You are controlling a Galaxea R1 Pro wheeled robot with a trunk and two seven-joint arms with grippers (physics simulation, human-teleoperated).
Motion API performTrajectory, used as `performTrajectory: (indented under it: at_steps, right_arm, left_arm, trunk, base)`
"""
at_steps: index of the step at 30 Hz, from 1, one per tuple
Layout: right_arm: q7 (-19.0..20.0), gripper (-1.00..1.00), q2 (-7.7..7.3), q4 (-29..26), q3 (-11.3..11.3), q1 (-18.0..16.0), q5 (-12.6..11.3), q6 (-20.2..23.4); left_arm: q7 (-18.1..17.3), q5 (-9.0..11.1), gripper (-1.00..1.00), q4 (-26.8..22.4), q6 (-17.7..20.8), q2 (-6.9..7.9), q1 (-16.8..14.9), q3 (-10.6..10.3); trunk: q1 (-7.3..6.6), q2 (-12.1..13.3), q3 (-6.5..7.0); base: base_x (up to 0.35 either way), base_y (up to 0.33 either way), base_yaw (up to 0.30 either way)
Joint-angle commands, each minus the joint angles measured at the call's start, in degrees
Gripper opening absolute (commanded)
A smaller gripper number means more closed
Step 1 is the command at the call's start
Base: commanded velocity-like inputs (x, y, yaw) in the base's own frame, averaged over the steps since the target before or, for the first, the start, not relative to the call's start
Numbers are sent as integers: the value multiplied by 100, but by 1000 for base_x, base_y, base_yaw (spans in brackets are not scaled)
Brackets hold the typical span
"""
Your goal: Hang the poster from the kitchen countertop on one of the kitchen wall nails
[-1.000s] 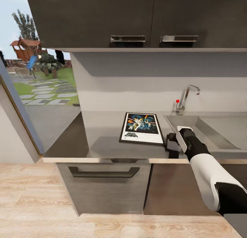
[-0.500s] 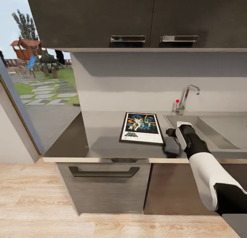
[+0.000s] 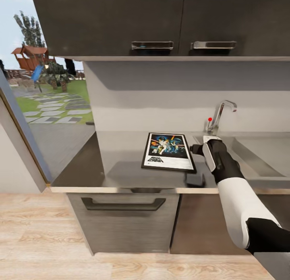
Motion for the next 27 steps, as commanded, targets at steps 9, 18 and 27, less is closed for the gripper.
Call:
performTrajectory:
  at_steps: [9,18,27]
  right_arm:
    - [-30,100,210,-49,14,8,-54,58]
    - [-15,100,403,62,17,28,-48,18]
    - [-44,100,464,507,383,31,-44,-28]
  left_arm:
    - [-9,6,100,2,-10,-1,1,5]
    - [-5,6,100,7,-10,-1,1,5]
    - [-5,6,100,7,-10,-1,1,5]
  trunk:
    - [2,-3,-5]
    - [2,-3,-5]
    - [2,-3,-5]
  base:
    - [68,85,0]
    - [2,93,0]
    - [0,4,0]
